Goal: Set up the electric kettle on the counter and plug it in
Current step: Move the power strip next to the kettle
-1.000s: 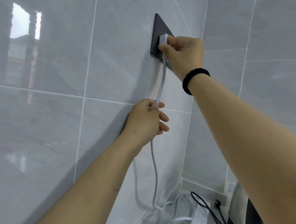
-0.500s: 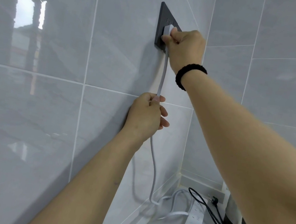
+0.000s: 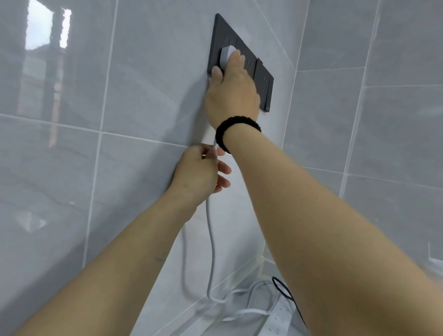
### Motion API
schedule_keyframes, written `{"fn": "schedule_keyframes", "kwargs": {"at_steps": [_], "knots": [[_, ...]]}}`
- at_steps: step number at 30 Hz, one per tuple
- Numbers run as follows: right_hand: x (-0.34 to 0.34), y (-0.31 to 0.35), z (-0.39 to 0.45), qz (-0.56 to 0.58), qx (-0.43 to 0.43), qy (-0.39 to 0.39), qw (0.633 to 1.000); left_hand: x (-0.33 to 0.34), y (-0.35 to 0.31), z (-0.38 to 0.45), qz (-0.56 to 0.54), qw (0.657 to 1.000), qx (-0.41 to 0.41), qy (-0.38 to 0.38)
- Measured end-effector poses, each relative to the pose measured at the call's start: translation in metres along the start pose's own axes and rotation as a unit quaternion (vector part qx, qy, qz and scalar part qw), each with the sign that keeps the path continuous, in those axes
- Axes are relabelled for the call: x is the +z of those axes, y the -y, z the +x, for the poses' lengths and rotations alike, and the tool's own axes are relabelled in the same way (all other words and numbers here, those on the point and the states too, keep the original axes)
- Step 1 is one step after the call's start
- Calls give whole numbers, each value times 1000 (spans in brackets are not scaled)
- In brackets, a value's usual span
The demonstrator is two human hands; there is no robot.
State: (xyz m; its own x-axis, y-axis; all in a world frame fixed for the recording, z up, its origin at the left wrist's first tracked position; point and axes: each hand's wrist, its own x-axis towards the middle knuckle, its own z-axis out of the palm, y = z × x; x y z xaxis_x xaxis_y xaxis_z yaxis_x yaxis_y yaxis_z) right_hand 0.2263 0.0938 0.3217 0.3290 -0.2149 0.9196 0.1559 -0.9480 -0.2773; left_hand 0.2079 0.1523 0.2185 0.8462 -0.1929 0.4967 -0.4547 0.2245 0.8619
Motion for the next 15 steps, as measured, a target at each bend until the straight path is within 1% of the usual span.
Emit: {"fn": "schedule_keyframes", "kwargs": {"at_steps": [4, 8, 12, 15], "knots": [[-4, 1, -3, 45, 19, 71, 996, 1, 2, -1, 3, 1000, 10, -9], [-11, 6, -11, 81, 37, 110, 990, 2, 6, -4, 14, 1000, 16, -8], [-11, 4, -36, 75, 9, 138, 987, 9, 16, -11, 25, 999, 24, -5], [-15, -1, -54, 108, 10, 154, 982, 16, 28, -19, 10, 999, 35, -2]]}}
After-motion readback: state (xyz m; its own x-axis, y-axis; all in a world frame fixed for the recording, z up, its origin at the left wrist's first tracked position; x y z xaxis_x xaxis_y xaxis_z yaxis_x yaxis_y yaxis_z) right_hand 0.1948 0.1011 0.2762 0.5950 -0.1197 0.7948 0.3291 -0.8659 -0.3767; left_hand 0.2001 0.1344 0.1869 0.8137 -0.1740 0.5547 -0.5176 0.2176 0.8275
